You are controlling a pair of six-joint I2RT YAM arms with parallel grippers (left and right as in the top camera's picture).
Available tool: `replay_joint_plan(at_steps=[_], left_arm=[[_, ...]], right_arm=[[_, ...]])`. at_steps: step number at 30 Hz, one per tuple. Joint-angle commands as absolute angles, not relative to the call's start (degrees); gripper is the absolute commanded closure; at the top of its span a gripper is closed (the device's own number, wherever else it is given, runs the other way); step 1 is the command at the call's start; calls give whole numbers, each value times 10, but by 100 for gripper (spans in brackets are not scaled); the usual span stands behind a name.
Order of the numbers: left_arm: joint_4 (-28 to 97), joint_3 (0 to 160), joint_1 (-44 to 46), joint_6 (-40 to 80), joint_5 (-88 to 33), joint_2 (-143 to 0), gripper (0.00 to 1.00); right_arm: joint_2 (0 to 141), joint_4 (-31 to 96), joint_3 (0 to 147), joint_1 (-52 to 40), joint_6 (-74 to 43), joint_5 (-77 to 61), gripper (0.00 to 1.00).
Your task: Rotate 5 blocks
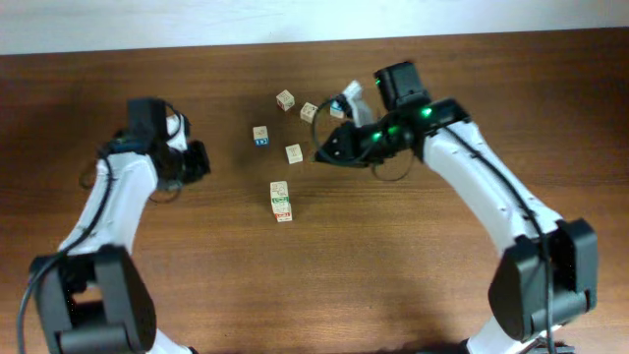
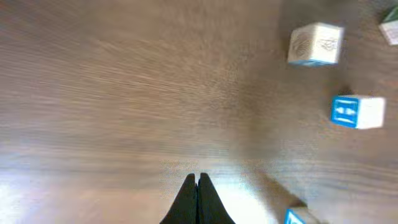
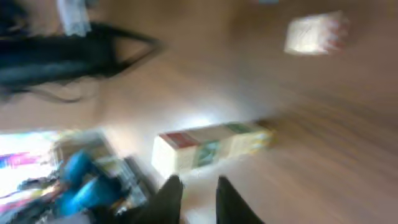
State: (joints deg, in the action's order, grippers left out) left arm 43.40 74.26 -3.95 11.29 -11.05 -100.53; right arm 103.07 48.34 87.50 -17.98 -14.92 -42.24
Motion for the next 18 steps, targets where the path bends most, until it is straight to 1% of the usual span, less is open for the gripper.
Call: replay_joint_plan(at_steps=[1,3,4,6,7,8,9,11,12,13,14,18], left_arm=[[503,827,-40,59,-17,-934,90],[539,850,-40,59,7,-909,78],[559,860,-40,59,15,-893,70],[608,874,-40,59,15,-853,64],[626,874,-40,59,15,-830,52],[641,874,-40,59,15,-809,12],[656,874,-40,59,15,-786,1],[679,874,-40,59,15,-756,1],[688,874,-40,59,15,-744,1],[691,874,-40,59,15,-735,0],[691,874,-40,59,13,-726,1],[691,874,-40,59,13,-712,1]], right_arm=[[993,575,957,-180,-54,-172,67],[987,617,982,-180,-39,-114,60],[983,642,995,-180,-29,-87,55],[973,682,1012,-180,-29,-45,43],[966,704,1022,-180,-30,-30,37],[959,717,1029,-180,-30,-22,32],[949,734,1038,-180,-30,-14,28],[927,758,1049,-180,-30,-3,21],[913,770,1054,-180,-30,-3,13],[902,779,1058,-180,-35,-1,9],[885,790,1061,-180,-35,-1,2],[810,815,1065,-180,-39,7,2]])
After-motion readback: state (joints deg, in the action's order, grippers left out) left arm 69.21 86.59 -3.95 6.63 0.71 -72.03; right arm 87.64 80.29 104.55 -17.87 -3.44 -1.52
